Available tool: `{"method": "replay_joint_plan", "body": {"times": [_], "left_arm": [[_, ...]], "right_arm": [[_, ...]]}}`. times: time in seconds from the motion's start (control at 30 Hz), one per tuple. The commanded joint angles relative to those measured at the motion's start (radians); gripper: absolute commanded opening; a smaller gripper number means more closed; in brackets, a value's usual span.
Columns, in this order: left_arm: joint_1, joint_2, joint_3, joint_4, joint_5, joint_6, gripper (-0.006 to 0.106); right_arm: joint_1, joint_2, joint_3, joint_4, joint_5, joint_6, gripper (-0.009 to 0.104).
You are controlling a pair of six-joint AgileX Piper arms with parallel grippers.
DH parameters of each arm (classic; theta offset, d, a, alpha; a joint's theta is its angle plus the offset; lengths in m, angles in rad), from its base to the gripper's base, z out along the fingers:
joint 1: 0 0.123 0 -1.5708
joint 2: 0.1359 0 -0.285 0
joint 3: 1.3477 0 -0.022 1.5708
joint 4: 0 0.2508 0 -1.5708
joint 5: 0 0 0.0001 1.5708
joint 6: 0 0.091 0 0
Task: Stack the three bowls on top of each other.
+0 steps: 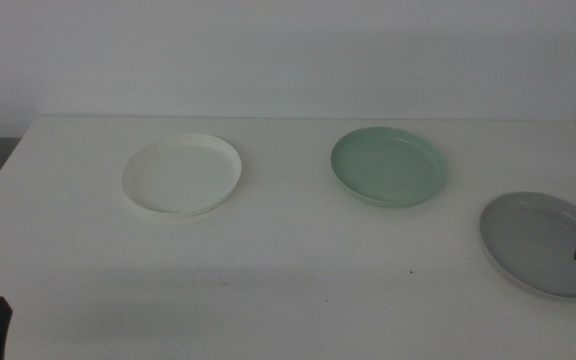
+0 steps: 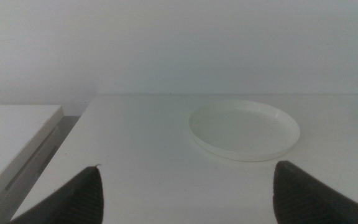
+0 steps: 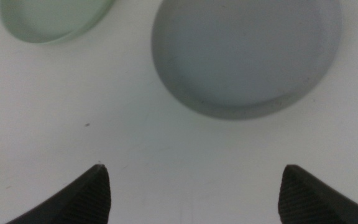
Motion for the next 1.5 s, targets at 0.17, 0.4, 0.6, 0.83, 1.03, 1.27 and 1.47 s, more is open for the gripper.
{"method": "replay_joint_plan", "body": {"times": [0.17,0.4,0.6,0.83,1.03,1.27,1.47], "left_arm": [[-0.002,-0.004,0.0,0.001,-0.015,-0.011,0.094],[-0.002,-0.004,0.0,0.001,-0.015,-0.011,0.094],[-0.002,-0.004,0.0,0.001,-0.015,-0.011,0.094],[-0.002,-0.004,0.0,0.001,-0.015,-0.011,0.094],[-0.002,-0.004,0.0,0.001,-0.015,-0.011,0.094],[-0.002,-0.004,0.0,0.001,-0.015,-0.011,0.094],[-0.002,-0.004,0.0,0.001,-0.015,-0.011,0.094]], "right_arm": [[-0.04,0.326,-0.242,-0.058,0.056,-0.002,0.091],[-0.186,0.61,-0.439,-0.057,0.133,-0.042,0.088],[-0.24,0.807,-0.512,-0.1,0.124,-0.081,0.086],[-0.243,0.985,-0.581,-0.159,0.101,-0.073,0.078],[-0.243,1.05,-0.592,-0.186,0.097,-0.055,0.06],[-0.243,1.065,-0.592,-0.19,0.075,-0.055,0.033],[-0.243,1.061,-0.592,-0.239,0.083,-0.055,-0.003]]}}
